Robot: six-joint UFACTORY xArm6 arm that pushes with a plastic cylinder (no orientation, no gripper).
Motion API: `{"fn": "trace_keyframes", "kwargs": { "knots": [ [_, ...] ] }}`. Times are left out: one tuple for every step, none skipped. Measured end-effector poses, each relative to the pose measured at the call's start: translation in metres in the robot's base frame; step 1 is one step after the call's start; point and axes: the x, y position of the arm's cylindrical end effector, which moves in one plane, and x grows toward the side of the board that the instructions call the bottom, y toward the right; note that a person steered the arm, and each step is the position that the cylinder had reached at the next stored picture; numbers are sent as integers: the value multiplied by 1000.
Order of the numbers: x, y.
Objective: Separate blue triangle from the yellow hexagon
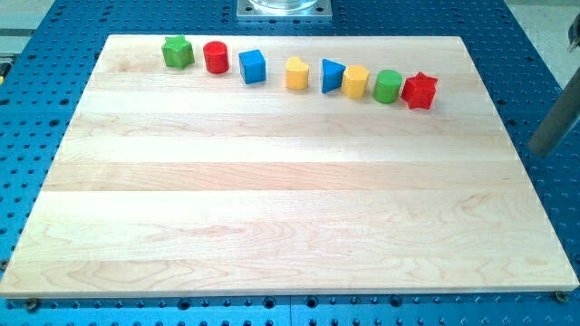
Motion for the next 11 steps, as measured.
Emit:
{"fn": "trace_keyframes", "kwargs": {
  "knots": [
    [-39,6],
    [-81,-51],
    [-151,-64],
    [-181,-150],
    [-181,-200],
    [-186,-264],
    [-175,-266],
    [-165,-268],
    [-127,-279],
    [-111,-333],
    [-126,-340]
  ]
}}
